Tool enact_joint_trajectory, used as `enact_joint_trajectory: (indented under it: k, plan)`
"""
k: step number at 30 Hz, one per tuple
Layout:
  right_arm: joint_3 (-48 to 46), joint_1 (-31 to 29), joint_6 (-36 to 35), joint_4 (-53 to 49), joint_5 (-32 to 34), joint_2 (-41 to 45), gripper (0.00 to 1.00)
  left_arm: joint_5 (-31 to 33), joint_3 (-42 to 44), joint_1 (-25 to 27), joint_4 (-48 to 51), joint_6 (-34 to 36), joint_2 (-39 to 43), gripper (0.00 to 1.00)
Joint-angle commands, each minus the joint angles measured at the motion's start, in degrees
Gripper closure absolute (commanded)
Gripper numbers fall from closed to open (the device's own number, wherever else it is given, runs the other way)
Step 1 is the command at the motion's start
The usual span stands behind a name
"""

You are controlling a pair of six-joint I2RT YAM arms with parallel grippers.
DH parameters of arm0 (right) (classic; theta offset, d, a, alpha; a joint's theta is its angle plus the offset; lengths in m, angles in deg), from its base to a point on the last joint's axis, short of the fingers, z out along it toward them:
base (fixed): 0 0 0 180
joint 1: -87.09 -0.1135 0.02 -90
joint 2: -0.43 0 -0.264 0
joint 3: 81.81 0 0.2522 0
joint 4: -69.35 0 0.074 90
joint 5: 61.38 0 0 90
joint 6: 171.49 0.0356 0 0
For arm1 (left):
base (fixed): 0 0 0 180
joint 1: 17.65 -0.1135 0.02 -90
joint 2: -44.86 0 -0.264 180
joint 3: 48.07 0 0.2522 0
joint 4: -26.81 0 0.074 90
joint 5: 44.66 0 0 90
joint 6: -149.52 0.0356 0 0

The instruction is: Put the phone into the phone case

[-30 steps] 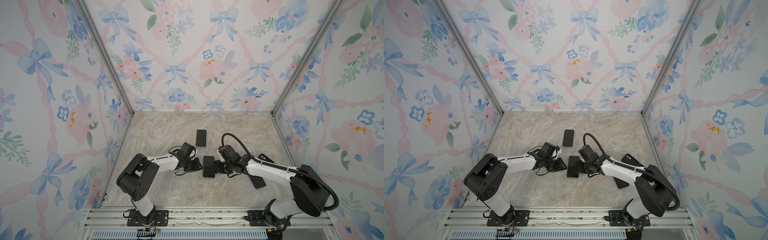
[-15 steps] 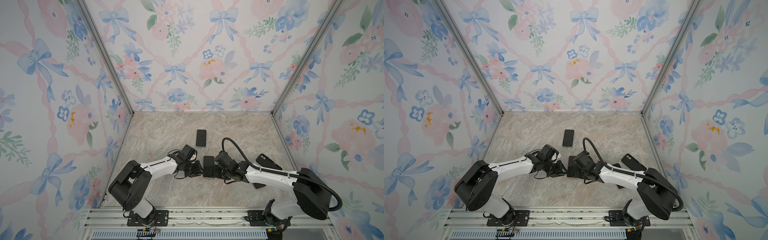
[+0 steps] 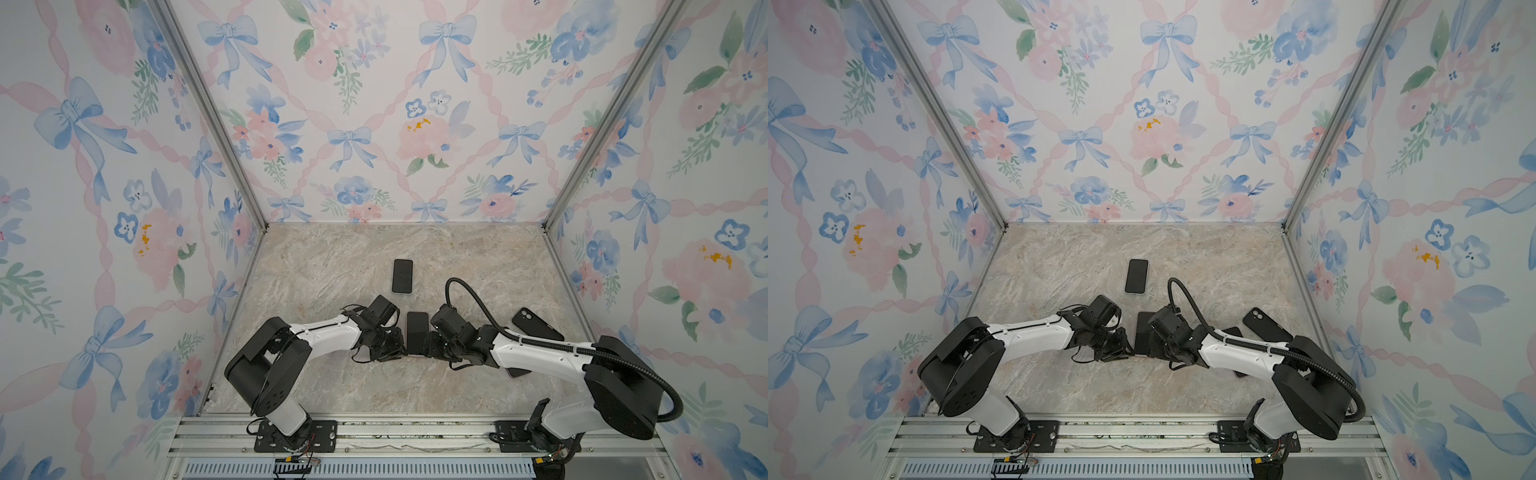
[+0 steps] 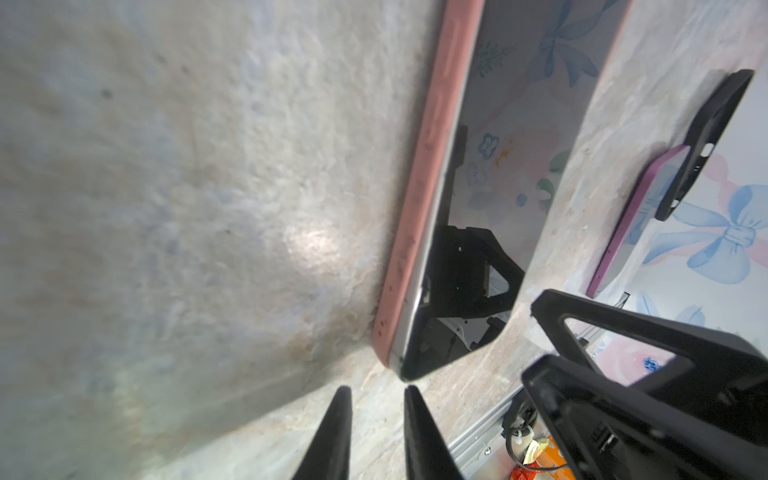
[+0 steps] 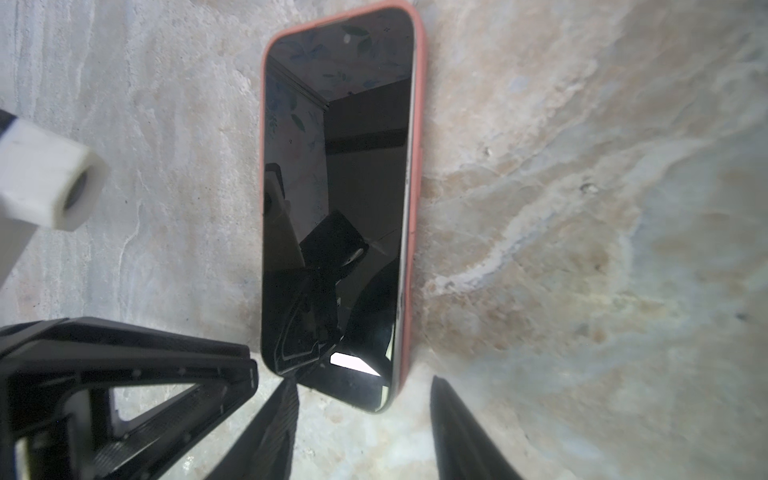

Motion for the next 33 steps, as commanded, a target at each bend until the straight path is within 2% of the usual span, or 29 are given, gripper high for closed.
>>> enact_joint_trajectory:
  k: [1, 9, 15, 24, 33]
  plan:
    - [-0.1, 0.44, -0.99, 1.82, -1.69, -1.61, 0.48, 1.13, -1.75, 0.6, 1.89, 0.43, -1.39, 0.76]
    - [0.39, -0.35, -1.13, 1.11, -1.64, -1.7, 0.49, 1.42, -3.79, 0.86, 1.89, 0.76, -1.42, 0.78]
    - [-0.06, 0.04, -2.01, 0.67, -2.17, -2.09, 0.5, 1.4, -3.34, 1.02, 1.89, 0.87, -2.43, 0.85]
    - [1.84, -0.48, -4.15, 0.38, -4.33, -6.14, 0.49, 1.91, -4.98, 1.13, 4.1, 3.4, -5.39, 0.88]
    - [2.49, -0.68, -4.42, 2.07, -6.07, -8.52, 0.49, 3.64, -6.03, 1.13, 6.16, 5.52, -8.05, 0.96]
